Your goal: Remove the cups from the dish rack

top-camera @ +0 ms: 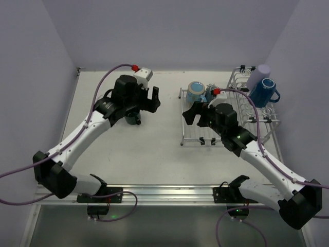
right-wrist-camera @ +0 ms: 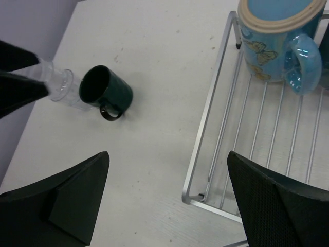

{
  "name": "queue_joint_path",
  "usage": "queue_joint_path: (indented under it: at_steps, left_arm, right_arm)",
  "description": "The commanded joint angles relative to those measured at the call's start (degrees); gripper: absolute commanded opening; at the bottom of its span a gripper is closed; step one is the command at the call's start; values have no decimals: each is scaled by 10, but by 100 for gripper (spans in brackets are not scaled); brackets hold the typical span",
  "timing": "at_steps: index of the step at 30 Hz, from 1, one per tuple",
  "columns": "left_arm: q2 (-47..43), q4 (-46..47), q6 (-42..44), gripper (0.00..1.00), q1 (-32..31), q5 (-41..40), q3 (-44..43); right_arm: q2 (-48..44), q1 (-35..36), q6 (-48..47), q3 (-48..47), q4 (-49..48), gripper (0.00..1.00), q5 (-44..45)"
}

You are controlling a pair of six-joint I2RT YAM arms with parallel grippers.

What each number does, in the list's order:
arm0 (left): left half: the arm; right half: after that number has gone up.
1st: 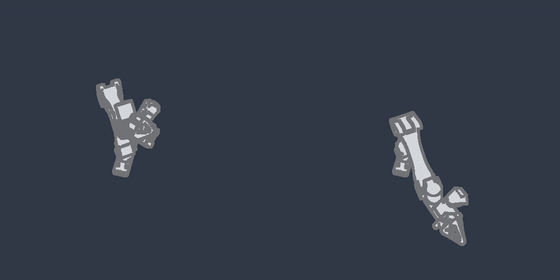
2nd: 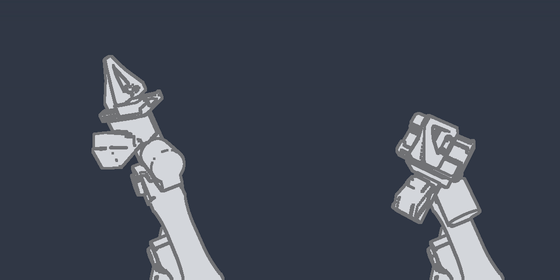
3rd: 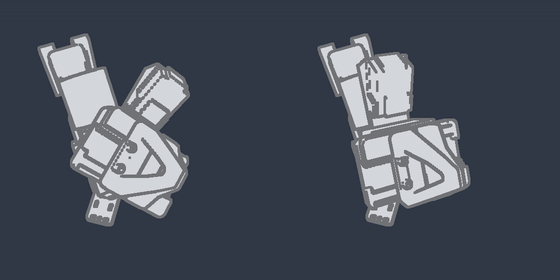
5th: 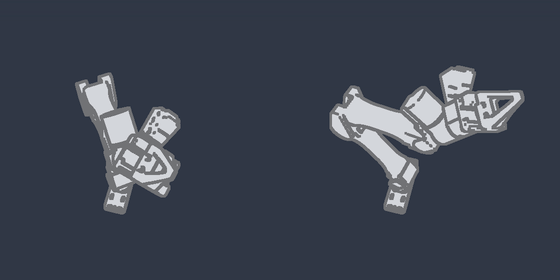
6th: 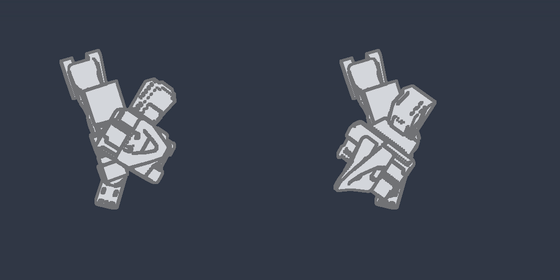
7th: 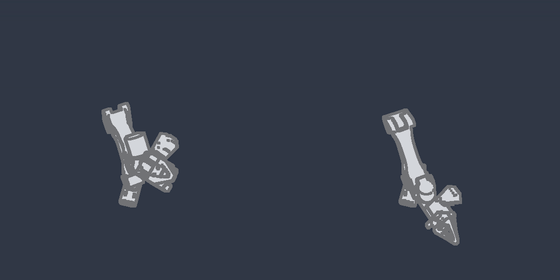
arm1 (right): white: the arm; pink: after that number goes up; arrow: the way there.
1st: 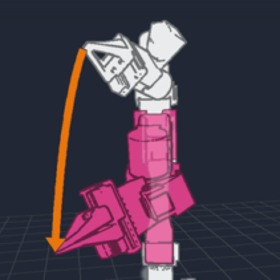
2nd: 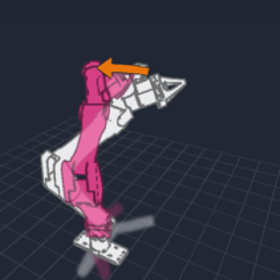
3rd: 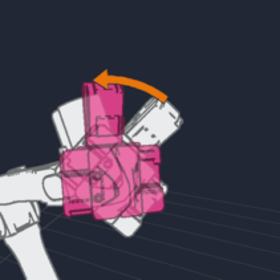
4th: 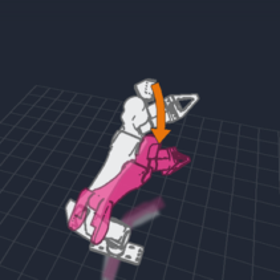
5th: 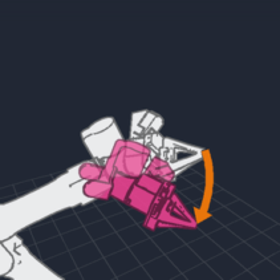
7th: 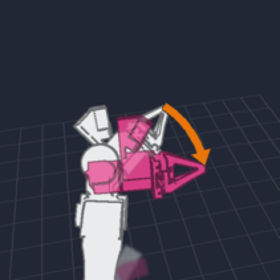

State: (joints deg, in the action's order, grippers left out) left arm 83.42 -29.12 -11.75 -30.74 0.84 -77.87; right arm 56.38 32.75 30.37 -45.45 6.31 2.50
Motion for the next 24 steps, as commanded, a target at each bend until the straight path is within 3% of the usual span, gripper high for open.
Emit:
queue_joint_path:
  at_steps: [1,6,15,24]
  left_arm:
    - [-106,94,-27,91,-3,70,56]
    - [-248,145,-49,96,-9,148,198]
    - [-431,154,-30,100,-11,129,351]
    - [-412,140,-21,100,-6,115,358]
  right_arm:
    - [38,3,-52,-43,49,99,78]
    - [102,3,-84,-100,77,99,162]
    - [299,-4,-151,-265,110,99,274]
    - [436,-36,-180,-409,123,99,300]
